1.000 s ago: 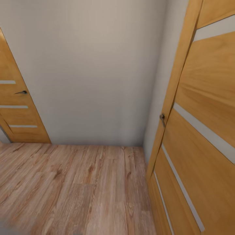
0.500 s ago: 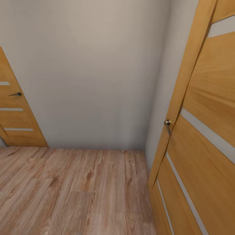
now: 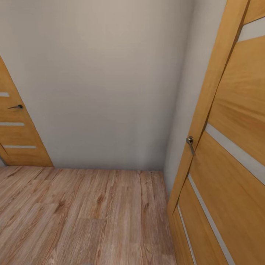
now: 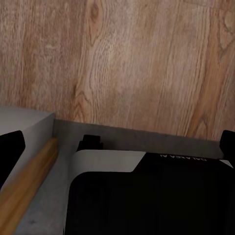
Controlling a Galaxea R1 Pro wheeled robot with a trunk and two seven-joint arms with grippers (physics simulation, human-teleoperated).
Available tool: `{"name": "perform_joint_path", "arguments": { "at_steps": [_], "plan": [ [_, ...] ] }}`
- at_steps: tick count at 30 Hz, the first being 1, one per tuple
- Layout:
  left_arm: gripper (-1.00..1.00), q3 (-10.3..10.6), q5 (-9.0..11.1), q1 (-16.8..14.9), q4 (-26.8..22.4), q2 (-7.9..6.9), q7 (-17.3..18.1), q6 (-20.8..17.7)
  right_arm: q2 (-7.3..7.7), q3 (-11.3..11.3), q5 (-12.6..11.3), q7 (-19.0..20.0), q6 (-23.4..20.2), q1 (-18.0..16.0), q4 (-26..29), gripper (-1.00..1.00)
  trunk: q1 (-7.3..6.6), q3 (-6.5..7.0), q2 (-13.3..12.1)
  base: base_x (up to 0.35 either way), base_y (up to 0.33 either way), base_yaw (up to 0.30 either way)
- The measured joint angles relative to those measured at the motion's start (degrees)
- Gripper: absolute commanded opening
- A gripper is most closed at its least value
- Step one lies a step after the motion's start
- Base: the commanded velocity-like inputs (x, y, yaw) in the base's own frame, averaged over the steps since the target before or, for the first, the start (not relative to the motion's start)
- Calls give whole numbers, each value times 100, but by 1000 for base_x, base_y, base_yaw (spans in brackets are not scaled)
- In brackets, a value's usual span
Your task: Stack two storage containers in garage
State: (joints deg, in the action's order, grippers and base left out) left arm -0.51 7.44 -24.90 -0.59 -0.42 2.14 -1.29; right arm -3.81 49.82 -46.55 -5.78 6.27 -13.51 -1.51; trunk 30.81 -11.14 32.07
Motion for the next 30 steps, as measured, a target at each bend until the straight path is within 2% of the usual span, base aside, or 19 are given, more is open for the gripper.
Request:
{"name": "perform_joint_path", "arguments": {
  "at_steps": [22,30],
  "plan": [
    [100,0,0,-2,0,-6,-1,2,-3,5,4,-1,0,-2,0,100,-2,0,0,275,0,0],
    [100,0,0,3,-1,-5,-2,2,1,-1,-27,-7,2,-2,0,100,-1,0,0,149,0,144]
  ]
}}
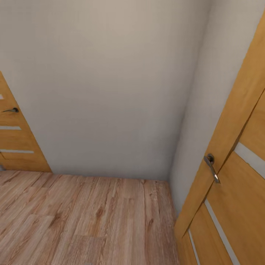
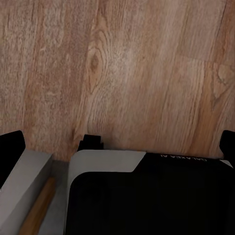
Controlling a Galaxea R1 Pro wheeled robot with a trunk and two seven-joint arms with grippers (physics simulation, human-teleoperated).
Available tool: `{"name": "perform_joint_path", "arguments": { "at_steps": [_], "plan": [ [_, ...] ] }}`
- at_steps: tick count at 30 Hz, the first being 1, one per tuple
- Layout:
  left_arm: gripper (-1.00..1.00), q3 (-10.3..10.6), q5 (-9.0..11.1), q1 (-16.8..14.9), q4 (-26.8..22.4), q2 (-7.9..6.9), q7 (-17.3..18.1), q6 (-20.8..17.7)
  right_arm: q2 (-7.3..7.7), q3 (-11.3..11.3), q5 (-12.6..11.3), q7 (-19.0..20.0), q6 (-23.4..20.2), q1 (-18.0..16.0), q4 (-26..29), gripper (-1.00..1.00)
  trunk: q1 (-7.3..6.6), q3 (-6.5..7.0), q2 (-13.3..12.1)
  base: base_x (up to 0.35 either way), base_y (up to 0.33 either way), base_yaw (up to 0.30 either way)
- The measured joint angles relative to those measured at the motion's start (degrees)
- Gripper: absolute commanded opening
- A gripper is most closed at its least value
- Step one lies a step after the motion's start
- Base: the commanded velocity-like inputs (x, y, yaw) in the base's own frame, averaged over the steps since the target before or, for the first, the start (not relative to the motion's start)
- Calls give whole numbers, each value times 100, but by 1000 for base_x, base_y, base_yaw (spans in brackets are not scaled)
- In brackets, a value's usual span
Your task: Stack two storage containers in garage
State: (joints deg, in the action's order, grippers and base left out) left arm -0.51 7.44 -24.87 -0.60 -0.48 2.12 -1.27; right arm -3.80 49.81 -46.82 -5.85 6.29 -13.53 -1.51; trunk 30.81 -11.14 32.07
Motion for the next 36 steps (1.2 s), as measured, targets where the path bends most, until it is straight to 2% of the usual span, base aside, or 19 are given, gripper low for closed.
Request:
{"name": "perform_joint_path", "arguments": {
  "at_steps": [10,16,25,36],
  "plan": [
    [100,0,0,0,1,2,2,0,0,0,8,1,0,-1,0,100,1,0,0,18,0,28],
    [100,0,0,-2,-1,3,2,0,17,0,1,0,5,0,0,100,0,0,1,37,0,219],
    [100,0,0,-1,0,-3,2,0,8,0,13,2,6,-1,0,100,0,0,0,150,0,238],
    [100,0,0,-3,1,-1,2,0,13,1,19,7,7,0,0,100,-1,0,0,194,0,22]
  ]
}}
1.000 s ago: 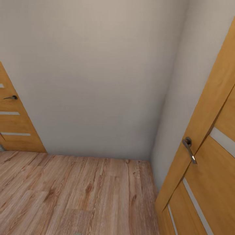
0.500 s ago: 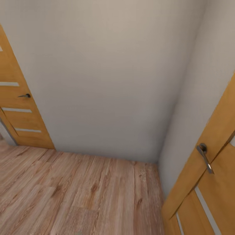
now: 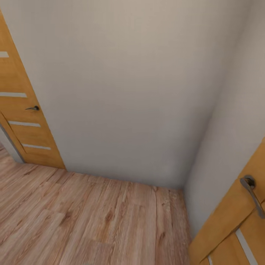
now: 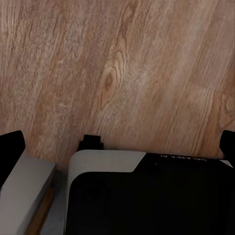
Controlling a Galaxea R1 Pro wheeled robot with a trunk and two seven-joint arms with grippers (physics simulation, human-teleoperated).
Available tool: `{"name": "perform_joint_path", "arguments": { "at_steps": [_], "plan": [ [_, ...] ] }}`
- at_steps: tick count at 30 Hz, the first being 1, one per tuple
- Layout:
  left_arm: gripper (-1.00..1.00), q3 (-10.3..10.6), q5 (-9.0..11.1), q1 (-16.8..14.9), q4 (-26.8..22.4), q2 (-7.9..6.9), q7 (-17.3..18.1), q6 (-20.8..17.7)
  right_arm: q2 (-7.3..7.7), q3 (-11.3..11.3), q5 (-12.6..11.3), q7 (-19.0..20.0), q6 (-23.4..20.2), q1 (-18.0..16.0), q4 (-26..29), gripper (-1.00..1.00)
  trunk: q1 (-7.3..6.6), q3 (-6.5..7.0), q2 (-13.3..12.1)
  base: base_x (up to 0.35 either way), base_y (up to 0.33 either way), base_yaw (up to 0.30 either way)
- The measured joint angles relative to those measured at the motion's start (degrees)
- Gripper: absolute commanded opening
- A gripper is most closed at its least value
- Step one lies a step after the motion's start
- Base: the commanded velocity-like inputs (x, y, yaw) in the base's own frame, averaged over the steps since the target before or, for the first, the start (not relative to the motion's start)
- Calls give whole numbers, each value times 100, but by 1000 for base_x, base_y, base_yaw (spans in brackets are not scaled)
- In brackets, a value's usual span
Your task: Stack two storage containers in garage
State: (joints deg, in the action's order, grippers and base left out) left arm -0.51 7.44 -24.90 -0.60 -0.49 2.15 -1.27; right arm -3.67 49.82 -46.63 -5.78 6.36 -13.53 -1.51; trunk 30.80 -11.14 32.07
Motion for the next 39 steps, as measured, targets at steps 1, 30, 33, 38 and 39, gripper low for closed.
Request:
{"name": "perform_joint_path", "arguments": {
  "at_steps": [1,30,33,38,39],
  "plan": [
    [100,0,0,-1,0,-1,0,0,-1,0,1,0,0,1,0,100,0,0,0,242,0,1],
    [100,0,0,2,0,-1,-2,-1,-13,7,6,0,0,3,0,100,0,0,0,252,0,0],
    [100,0,0,2,0,0,0,0,-14,7,5,-1,0,0,0,100,0,0,0,258,0,0],
    [100,0,0,2,0,-2,-1,-1,-14,6,13,-5,0,-1,0,100,0,0,0,258,0,0],
    [100,0,0,0,0,-2,-1,-1,-14,7,13,-4,0,0,0,100,0,0,0,258,0,0]
  ]
}}
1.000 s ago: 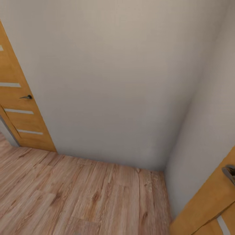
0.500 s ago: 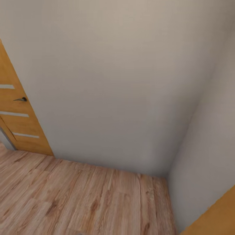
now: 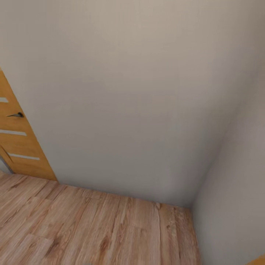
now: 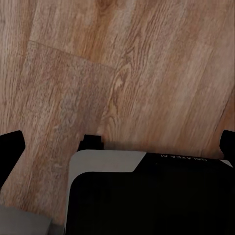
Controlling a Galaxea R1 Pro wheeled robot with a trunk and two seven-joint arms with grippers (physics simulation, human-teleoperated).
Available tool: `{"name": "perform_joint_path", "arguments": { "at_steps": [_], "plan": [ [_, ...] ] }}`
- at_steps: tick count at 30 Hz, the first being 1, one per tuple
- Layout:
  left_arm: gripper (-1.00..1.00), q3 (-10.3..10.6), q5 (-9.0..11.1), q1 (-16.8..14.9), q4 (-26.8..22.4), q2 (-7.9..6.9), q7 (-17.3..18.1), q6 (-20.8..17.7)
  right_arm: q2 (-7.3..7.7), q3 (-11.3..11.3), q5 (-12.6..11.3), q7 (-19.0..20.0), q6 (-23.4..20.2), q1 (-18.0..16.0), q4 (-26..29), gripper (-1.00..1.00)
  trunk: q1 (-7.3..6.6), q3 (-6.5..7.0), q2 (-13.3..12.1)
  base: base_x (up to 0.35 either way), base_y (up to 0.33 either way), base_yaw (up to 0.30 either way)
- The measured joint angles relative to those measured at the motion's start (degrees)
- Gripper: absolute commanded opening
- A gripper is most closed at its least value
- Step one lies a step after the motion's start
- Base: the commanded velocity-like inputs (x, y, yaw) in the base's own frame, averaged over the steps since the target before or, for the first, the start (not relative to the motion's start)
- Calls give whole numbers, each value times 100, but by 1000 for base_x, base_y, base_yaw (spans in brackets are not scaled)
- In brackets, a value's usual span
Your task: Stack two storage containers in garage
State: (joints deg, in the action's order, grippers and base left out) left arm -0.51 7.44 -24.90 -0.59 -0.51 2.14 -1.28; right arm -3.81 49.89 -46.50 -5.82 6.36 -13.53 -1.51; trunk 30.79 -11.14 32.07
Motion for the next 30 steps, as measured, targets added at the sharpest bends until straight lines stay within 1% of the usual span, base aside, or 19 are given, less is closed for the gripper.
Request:
{"name": "perform_joint_path", "arguments": {
  "at_steps": [18,21,30],
  "plan": [
    [100,0,0,1,0,0,-1,1,0,1,1,2,0,3,0,100,0,0,0,258,0,2],
    [100,0,6,5,-1,-1,-1,1,4,1,1,-2,-1,2,0,100,2,0,0,114,0,192],
    [100,0,18,1,-1,-1,-4,1,8,1,-1,-4,-1,1,0,100,3,0,0,5,0,267]
  ]
}}
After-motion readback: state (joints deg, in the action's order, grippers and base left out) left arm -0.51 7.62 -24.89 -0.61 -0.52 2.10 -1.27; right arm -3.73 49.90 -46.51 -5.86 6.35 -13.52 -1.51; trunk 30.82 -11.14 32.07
